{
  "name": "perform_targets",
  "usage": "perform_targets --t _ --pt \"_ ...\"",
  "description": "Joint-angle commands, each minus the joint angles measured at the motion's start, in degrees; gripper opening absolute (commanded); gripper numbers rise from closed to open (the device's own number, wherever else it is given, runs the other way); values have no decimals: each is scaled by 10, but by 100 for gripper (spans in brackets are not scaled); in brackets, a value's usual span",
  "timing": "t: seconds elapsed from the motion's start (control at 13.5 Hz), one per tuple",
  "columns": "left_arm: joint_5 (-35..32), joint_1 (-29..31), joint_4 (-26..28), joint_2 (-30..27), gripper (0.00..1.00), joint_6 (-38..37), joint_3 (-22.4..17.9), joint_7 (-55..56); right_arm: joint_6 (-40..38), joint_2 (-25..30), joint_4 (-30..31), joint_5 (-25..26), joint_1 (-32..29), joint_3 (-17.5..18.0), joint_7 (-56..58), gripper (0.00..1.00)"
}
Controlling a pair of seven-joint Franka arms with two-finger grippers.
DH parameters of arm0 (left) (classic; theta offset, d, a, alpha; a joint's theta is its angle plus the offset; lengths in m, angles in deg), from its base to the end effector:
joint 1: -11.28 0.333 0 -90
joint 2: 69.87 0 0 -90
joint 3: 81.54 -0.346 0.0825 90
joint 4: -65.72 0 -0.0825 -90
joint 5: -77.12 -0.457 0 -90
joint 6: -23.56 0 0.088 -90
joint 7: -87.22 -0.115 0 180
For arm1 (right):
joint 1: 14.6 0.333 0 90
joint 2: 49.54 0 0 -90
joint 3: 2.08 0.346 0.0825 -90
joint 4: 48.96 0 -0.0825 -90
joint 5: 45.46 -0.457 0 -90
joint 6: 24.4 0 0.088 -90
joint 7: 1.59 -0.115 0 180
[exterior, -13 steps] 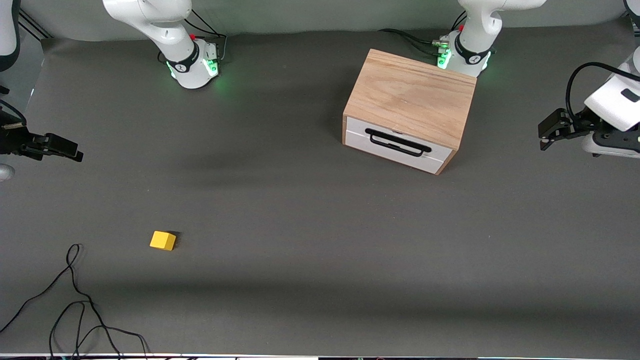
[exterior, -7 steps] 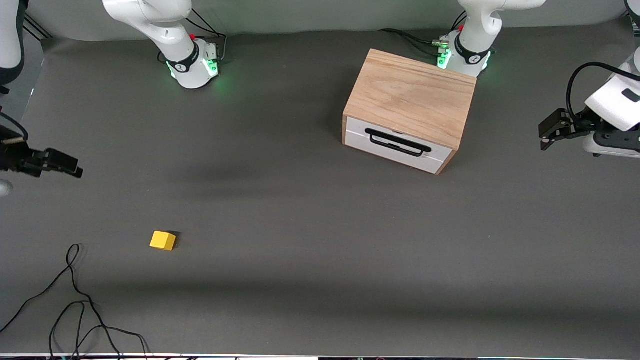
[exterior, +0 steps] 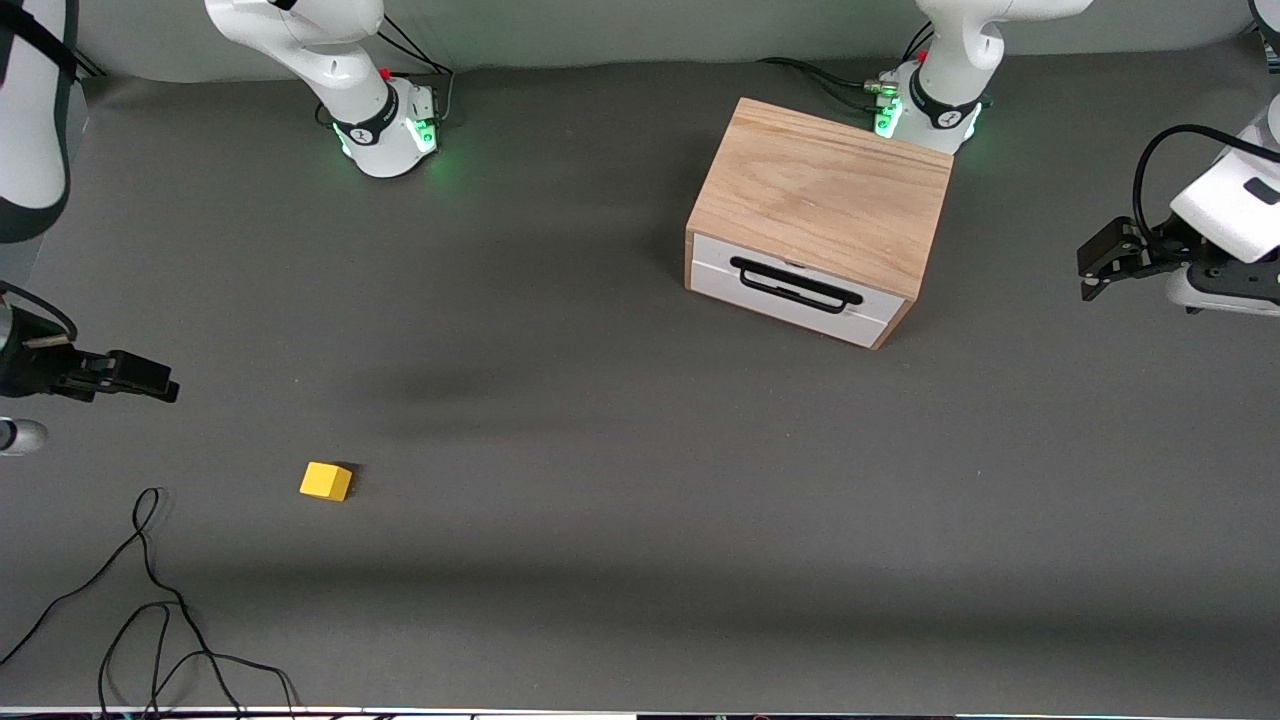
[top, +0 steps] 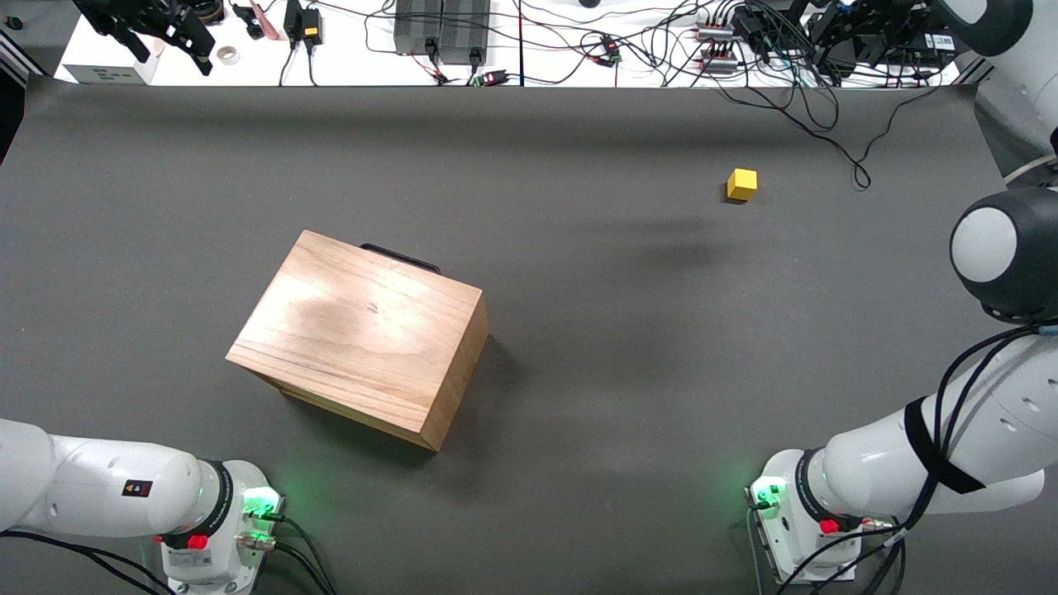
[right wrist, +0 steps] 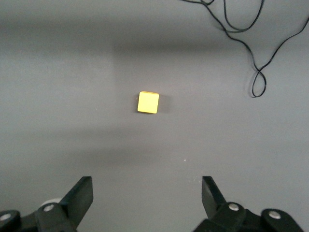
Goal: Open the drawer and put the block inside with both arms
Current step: 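Move the right gripper toward the yellow cube, then grasp the yellow cube with the right gripper while the left gripper reaches the drawer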
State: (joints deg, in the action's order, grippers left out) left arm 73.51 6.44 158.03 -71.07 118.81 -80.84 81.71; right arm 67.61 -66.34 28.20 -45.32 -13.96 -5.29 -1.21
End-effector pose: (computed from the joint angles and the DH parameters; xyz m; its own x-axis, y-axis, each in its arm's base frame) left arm 0.6275 -0.0542 0.6461 0.9782 -0.1969 0.0656 -0.1924 -0.9788 -0.0698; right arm 0.7240 -0.0271 0.5735 0.9988 -0.0363 -0.0337 -0.0357 -0.9992 0.0184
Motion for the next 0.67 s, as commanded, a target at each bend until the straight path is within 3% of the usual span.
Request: perform_targets --t 0.0,0.45,0.59 --pt "-1 -10 1 -7 100 -3 -9 -7 8 -44 -17 1 19 -2 1 100" --pt "-1 -10 1 -7 100 -4 -9 -3 186 -74 121 0 13 -6 1 100" --pt "-1 -11 1 -8 100 -5 -9 -1 199 -95 124 0 13 -7 -2 100"
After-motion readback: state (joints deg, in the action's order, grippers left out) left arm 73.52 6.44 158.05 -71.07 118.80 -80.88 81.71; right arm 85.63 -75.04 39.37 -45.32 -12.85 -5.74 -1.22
